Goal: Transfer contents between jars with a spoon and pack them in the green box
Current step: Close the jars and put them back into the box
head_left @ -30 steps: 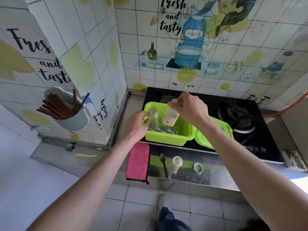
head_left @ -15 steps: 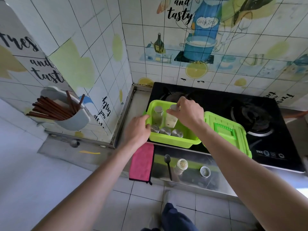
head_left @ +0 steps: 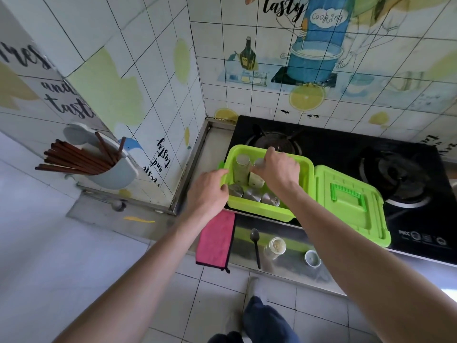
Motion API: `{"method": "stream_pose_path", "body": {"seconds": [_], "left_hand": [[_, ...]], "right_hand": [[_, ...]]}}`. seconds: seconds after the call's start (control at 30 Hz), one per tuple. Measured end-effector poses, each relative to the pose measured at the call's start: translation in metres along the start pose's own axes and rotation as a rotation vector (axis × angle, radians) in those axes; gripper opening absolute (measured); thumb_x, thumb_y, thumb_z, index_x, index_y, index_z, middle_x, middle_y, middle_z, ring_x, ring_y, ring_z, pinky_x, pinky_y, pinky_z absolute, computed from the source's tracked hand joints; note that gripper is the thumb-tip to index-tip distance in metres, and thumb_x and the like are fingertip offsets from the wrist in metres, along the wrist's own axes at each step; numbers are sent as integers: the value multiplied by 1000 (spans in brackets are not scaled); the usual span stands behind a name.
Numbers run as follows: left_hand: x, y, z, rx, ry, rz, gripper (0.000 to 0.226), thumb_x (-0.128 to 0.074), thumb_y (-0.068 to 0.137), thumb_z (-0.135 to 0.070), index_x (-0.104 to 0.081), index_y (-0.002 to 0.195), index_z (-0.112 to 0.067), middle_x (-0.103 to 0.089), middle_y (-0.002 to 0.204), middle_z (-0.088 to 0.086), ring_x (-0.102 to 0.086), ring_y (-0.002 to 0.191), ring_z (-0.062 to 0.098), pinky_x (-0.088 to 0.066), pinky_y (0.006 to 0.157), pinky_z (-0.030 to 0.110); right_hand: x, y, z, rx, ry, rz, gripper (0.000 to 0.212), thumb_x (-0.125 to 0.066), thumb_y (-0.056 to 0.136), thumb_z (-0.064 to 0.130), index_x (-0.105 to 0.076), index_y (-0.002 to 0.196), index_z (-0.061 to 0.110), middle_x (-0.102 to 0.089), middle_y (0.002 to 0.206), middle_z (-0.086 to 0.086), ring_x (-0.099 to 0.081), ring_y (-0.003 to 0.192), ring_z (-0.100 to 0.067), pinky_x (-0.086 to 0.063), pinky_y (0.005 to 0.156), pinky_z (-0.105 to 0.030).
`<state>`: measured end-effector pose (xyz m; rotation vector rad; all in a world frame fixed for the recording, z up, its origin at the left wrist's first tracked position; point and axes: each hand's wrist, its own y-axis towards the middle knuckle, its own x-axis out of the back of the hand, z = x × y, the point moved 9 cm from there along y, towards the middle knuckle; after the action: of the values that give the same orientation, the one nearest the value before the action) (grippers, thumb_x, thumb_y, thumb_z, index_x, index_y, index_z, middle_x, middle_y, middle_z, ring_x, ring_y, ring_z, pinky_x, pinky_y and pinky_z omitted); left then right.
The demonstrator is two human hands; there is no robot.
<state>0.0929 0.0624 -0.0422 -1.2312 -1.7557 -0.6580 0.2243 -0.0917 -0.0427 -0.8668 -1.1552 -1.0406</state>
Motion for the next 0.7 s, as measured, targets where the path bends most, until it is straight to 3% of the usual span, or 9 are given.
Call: {"method": "stream_pose_path", "body": {"seconds": [0.13,0.3,0.47,0.7], "left_hand": [[0,-1,1,6,0,0,47,-62,101,-16,-58,147,-24,-69,133,1,-61,126,21,-52,103,44],[1,-3,-1,-1,20,13,48,-61,101,-18,-56,149,-25,-68,135,1,-58,129,22,-51,103,43],[1,-5,-6,-27,51,23,49,-61,102,-21,-53,151,-24,-66,139,0,-55,131,21,-49,102,40],[-2,-9,-9,-54,77,42,51,-62,102,-25,-51,151,-22,-62,144,-3,-50,135,21,-46,104,40]], "right_hand": [[-12,-1,-2,7,-8,27,59,-69,86,62,-53,110,11,-69,91,-8,-67,81,-33,-40,61,-35],[-17,-5,-5,-11,20,5,58,-69,86,62,-53,111,12,-69,90,-8,-55,72,-28,-40,61,-35],[-16,-4,-10,-33,45,-8,57,-70,86,61,-53,110,12,-70,91,-9,-55,71,-28,-41,61,-35],[-18,-4,-6,-53,44,5,58,-71,88,57,-50,114,9,-71,94,-11,-68,84,-35,-41,61,-35]]}}
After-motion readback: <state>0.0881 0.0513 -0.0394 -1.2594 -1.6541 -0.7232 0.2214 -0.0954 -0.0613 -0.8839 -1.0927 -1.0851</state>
